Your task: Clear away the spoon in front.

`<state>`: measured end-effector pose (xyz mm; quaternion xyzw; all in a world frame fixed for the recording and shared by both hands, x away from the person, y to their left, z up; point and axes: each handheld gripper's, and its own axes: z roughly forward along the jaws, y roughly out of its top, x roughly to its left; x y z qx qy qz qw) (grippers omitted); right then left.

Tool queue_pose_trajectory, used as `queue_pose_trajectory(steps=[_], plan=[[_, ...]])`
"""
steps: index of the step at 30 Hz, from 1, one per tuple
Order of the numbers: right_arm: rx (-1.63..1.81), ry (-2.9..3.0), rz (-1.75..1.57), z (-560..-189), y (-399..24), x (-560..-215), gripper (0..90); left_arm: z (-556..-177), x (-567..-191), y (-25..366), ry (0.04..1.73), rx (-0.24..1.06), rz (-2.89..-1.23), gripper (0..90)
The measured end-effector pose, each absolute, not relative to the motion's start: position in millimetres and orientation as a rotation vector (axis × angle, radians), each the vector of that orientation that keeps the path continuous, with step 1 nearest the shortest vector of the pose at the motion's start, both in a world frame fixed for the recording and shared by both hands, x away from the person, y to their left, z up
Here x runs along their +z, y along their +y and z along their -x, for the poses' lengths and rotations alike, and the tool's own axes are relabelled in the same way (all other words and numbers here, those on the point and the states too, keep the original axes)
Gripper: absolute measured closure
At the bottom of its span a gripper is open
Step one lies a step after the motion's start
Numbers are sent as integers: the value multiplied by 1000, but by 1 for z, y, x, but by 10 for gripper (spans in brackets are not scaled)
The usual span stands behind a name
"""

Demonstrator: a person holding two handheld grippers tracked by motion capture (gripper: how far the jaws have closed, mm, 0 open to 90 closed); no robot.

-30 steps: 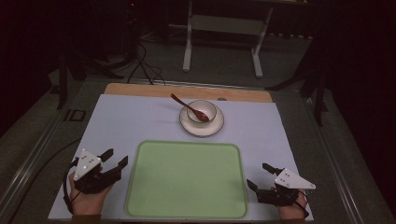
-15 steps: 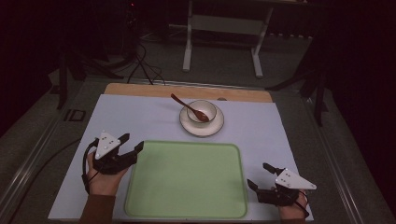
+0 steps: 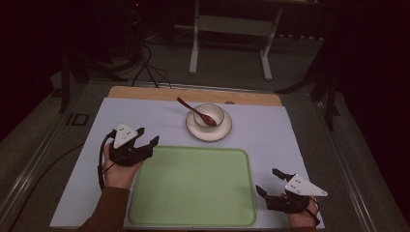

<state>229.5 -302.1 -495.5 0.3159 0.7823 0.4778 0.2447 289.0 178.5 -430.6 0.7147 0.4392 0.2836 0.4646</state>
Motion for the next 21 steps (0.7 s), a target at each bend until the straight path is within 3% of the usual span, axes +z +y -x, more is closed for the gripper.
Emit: queue_pose_trajectory(steps=[21], plan=[[1305,2122,-855,-229,-302,-495,161,-332,-432,166,1106,693,-1740,306]])
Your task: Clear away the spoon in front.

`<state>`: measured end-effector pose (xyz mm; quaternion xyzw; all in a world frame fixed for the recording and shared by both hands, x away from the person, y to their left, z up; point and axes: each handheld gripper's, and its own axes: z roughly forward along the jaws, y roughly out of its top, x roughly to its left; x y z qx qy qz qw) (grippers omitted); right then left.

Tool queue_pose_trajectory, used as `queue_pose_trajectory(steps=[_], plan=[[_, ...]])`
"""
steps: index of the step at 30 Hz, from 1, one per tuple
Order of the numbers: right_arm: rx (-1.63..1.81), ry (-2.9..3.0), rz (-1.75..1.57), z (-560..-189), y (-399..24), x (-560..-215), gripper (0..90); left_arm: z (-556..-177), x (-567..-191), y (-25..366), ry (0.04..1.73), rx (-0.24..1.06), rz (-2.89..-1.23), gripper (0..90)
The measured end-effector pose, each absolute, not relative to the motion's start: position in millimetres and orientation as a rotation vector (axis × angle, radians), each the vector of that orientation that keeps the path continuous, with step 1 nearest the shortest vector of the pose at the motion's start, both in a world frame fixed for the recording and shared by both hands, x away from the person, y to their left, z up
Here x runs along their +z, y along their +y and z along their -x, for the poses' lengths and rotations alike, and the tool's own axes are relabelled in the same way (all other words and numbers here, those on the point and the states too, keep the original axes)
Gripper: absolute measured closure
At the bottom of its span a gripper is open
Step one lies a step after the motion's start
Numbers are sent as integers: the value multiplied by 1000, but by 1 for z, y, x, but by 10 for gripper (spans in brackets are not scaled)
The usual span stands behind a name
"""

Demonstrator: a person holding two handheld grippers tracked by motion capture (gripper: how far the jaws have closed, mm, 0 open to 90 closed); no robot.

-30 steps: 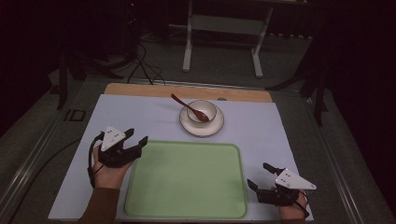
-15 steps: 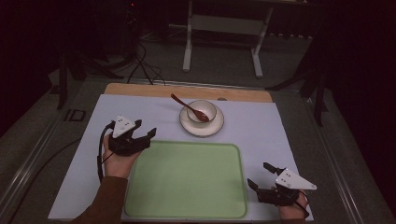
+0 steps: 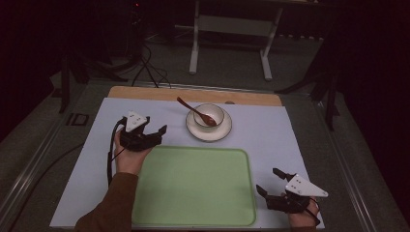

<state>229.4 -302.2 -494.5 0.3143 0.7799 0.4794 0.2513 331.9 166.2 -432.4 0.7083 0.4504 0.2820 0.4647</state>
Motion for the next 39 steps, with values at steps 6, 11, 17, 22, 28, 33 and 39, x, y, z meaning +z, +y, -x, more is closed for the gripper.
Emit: queue_pose_trajectory(steps=[6,11,17,22,28,33,39], plan=[[1306,2120,-854,-229,-302,-494,161,-345,-428,162,1112,711,-1733,283],[1306,2121,-853,-229,-302,-494,160,-354,-427,157,1113,708,-1732,256],[1307,2121,-854,-230,-302,-495,161,-364,-427,152,1117,714,-1733,224],[1305,2124,-859,-230,-302,-495,161,-373,-426,148,1128,721,-1726,212],[1304,2127,-854,-230,-302,-495,160,-385,-423,143,1131,729,-1726,192],[1306,2128,-854,-231,-302,-496,161,-396,-424,139,1147,726,-1713,179],[1306,2131,-852,-231,-301,-496,161,-410,-426,133,1158,723,-1699,179]])
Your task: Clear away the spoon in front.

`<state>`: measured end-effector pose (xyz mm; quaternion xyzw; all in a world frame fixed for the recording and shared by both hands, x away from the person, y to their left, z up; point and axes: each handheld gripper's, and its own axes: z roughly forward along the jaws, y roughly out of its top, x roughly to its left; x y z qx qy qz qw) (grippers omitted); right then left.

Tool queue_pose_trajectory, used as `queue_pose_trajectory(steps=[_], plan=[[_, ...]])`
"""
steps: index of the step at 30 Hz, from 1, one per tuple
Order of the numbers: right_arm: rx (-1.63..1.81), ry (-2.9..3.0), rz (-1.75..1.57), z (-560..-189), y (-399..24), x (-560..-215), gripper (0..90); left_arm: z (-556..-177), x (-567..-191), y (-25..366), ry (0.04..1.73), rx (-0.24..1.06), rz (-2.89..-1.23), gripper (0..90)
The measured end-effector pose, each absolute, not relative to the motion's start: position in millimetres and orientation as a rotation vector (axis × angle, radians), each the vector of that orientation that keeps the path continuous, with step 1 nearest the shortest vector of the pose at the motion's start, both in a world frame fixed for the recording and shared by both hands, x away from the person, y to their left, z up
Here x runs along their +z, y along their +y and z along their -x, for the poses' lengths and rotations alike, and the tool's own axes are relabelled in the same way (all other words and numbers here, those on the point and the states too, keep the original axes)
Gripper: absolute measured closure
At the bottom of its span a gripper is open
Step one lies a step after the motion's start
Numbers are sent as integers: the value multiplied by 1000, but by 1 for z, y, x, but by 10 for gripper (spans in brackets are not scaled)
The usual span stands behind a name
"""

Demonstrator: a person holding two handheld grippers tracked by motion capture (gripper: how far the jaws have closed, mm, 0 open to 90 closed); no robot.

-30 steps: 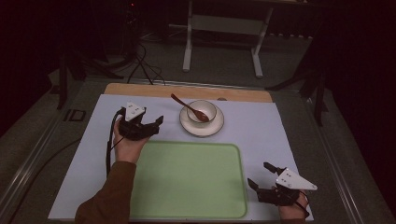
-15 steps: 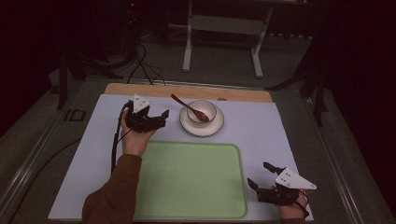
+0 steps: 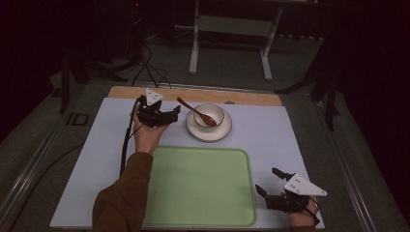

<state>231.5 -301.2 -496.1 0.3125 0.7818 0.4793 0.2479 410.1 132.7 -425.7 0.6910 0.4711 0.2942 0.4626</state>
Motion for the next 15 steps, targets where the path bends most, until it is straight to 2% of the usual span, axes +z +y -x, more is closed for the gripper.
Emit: queue_pose_trajectory(steps=[15], plan=[[1318,2127,-854,-231,-303,-495,161,-448,-427,115,1223,695,-1698,172]])
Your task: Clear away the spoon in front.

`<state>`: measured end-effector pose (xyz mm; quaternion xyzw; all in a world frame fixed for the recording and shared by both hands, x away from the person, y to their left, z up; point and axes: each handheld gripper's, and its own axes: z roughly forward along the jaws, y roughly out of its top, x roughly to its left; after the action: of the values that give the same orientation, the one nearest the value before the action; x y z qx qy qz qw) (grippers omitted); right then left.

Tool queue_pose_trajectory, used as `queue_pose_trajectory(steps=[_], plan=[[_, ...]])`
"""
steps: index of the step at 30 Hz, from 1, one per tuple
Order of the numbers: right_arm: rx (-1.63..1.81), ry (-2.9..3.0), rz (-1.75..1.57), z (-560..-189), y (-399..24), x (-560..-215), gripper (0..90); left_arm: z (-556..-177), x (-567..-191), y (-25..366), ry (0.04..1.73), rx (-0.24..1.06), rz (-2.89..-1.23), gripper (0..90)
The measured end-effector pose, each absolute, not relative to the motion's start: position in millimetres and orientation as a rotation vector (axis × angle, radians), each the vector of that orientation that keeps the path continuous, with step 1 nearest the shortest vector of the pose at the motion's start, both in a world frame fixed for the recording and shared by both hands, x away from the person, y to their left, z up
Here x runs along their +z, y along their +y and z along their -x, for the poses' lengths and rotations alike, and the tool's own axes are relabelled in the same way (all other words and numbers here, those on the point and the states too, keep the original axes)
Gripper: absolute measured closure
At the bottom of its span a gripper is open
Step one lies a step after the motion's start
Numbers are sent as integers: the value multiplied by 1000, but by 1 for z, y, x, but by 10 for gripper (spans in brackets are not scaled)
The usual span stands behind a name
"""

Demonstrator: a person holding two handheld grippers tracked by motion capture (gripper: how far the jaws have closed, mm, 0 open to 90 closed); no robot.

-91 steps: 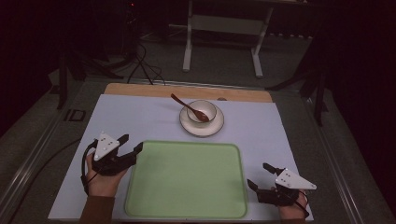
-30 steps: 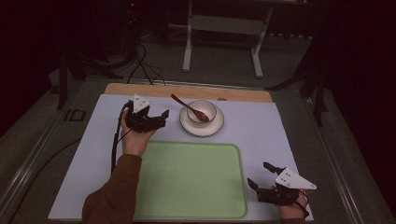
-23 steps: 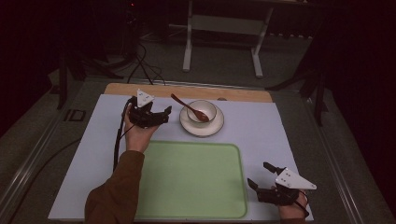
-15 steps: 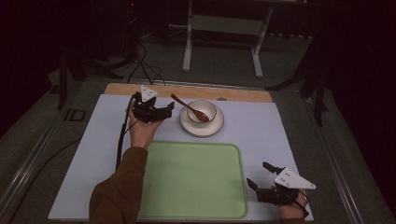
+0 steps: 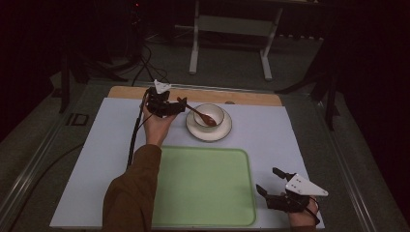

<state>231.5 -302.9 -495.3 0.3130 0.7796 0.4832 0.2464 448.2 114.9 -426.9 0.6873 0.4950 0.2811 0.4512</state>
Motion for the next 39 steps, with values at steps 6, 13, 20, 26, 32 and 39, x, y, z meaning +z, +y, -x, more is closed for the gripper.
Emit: queue_pose_trajectory(steps=[6,13,20,26,32,39], plan=[[1324,2124,-854,-231,-303,-495,160,-456,-437,105,1245,687,-1693,171],[1324,2123,-855,-231,-303,-495,161,-466,-449,95,1301,730,-1704,149],[1328,2125,-859,-232,-303,-495,161,-474,-459,91,1344,717,-1715,133],[1328,2125,-858,-231,-303,-495,161,-482,-467,84,1379,726,-1748,135],[1328,2123,-859,-231,-303,-495,161,-488,-475,79,1420,709,-1767,133],[1327,2120,-862,-231,-304,-495,160,-488,-480,77,1418,682,-1779,146]])
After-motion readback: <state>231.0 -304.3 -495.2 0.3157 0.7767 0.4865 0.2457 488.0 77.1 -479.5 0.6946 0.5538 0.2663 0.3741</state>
